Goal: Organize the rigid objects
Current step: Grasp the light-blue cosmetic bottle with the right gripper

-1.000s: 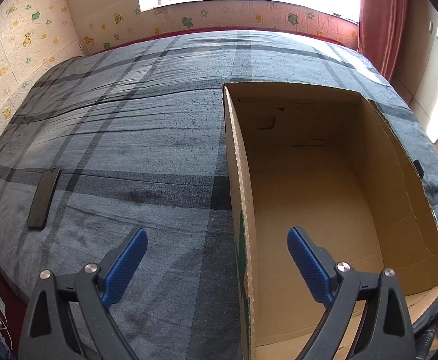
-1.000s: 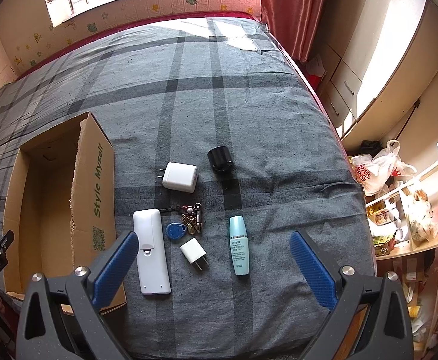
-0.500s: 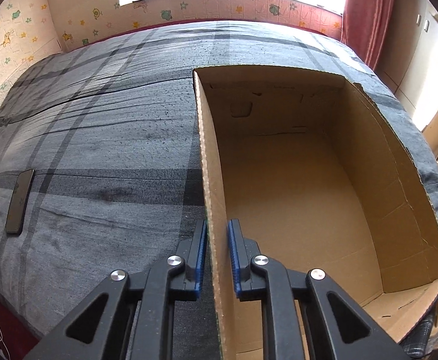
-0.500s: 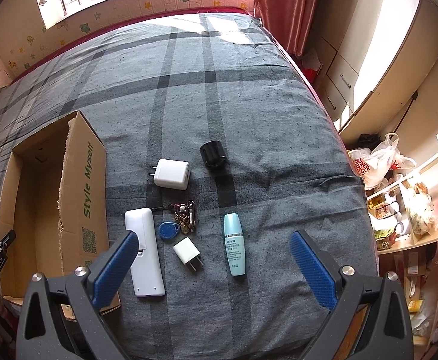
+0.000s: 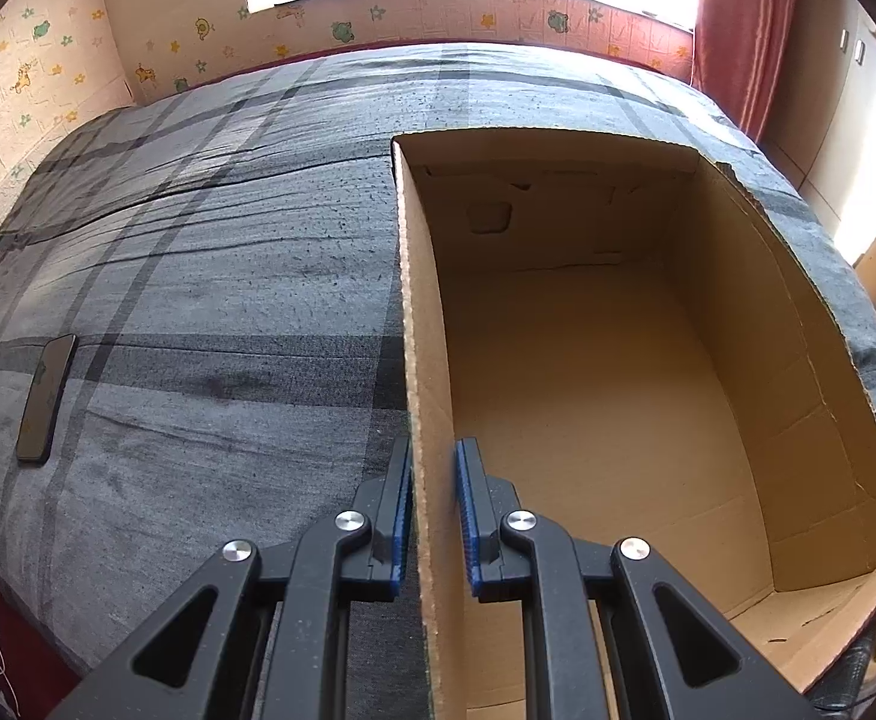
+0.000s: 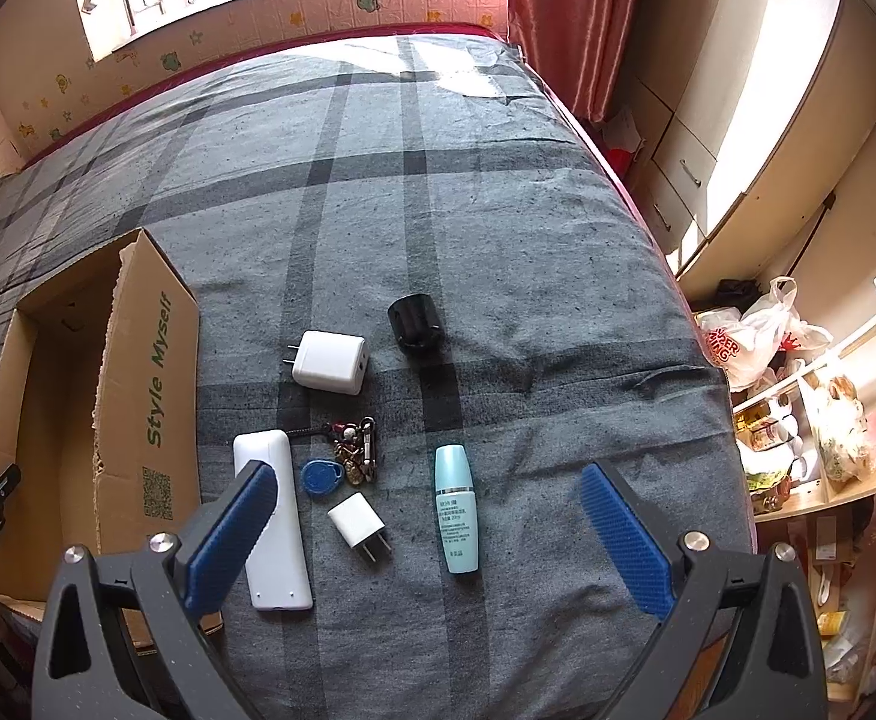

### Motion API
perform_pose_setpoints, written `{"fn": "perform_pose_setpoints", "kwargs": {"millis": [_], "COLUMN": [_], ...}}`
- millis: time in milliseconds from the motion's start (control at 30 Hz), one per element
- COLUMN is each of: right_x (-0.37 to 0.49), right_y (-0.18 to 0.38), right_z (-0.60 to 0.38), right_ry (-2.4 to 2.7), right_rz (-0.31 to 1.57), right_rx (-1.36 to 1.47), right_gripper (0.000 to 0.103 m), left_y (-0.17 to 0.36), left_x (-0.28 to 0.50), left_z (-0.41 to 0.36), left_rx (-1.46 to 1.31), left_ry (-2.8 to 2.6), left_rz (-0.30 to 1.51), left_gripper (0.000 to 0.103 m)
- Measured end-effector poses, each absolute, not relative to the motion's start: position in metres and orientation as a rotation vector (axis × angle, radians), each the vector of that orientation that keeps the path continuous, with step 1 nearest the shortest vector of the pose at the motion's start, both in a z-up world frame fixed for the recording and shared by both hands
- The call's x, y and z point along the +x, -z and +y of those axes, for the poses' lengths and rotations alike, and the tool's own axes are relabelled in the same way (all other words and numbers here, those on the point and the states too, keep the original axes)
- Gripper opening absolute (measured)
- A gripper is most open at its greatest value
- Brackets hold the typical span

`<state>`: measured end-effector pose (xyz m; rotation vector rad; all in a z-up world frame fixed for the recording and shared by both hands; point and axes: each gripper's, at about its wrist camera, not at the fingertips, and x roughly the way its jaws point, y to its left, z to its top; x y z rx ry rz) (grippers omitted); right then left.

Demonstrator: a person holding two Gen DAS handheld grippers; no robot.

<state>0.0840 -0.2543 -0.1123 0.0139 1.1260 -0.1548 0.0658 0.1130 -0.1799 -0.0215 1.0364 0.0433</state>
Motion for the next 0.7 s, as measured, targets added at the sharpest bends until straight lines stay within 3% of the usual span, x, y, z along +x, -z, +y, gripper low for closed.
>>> {"fn": "perform_pose_setpoints", "kwargs": {"millis": [700], "right_x": [0.1], "right_y": [0.212], "right_z": [-0.292], "right_ry": [0.124], "right_rz": [1.203], "right_rx": [0.003], "right_gripper": [0.1], "left_y": [0.183], "left_x": [0.066], "left_z": [0.116], "left_rx": [-0.045], "left_ry": [-0.044], "left_rz": [1.033], "left_gripper": [0.015]}}
